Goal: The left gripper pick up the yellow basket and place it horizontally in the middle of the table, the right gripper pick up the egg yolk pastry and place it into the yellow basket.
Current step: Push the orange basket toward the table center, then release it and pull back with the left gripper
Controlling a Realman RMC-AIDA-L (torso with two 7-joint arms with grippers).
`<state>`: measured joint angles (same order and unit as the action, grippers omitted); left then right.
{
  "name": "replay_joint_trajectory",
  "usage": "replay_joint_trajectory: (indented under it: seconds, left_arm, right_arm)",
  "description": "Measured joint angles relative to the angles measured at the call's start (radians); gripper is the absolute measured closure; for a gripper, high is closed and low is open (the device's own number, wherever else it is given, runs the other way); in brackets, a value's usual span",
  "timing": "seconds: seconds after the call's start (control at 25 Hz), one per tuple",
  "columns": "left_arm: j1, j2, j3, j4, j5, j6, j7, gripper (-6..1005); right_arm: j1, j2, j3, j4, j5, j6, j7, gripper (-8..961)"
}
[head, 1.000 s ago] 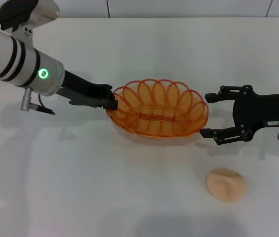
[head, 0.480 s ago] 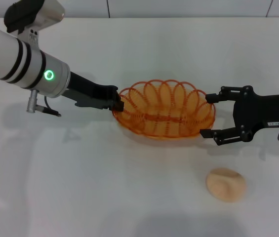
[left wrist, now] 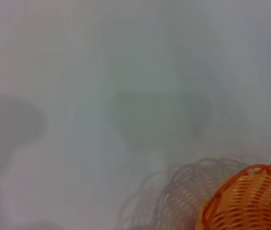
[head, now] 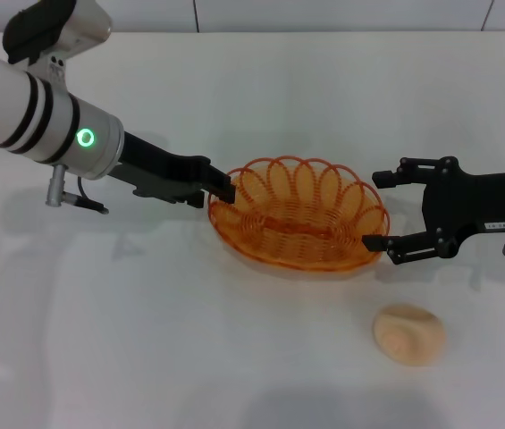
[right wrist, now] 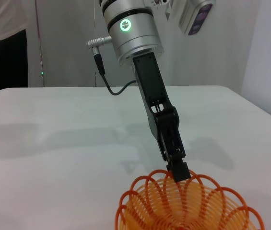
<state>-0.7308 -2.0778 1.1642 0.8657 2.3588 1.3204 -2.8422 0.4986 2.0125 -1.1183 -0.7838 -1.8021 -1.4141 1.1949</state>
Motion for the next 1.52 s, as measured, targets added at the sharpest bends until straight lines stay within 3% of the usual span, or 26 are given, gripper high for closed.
replay_joint_trajectory:
  seconds: [0.08, 0.28, 0.4, 0.72, 0.92, 1.2, 1.52]
  left_arm:
    - [0.002, 0.002, -0.001, 0.006, 0.001, 0.003, 0.001, 719]
    - [0.01, 0.008, -0.003, 0.023, 0.006, 0.007, 0.007, 491]
    - [0.025, 0.012, -0.005, 0.051, 0.008, 0.013, 0.021, 256]
    - [0.098, 0.01, -0.01, 0.17, 0.0, 0.047, 0.191, 209]
    - [0.196, 0.002, -0.044, 0.251, -0.065, 0.047, 0.42, 203]
    - [0.332, 0.006, -0.171, 0.236, -0.316, 0.084, 0.885, 202]
    - [0.43, 0.008, -0.296, 0.113, -0.451, 0.175, 1.388, 206]
  right_arm:
    - [-0.001, 0.0, 0.0, 0.0, 0.0, 0.0, 0.0, 102]
    - [-0.002, 0.0, 0.0, 0.001, 0.001, -0.001, 0.0, 103]
    - [-0.003, 0.0, 0.0, 0.002, 0.001, -0.001, 0.002, 104]
    - [-0.004, 0.0, 0.001, 0.001, 0.001, 0.0, 0.013, 105]
    - [-0.011, -0.002, 0.004, -0.001, 0.002, 0.0, 0.028, 106]
    - [-0.027, -0.006, 0.043, -0.008, 0.003, -0.011, 0.049, 107]
    - [-0.044, -0.011, 0.045, -0.03, 0.0, -0.016, 0.083, 109]
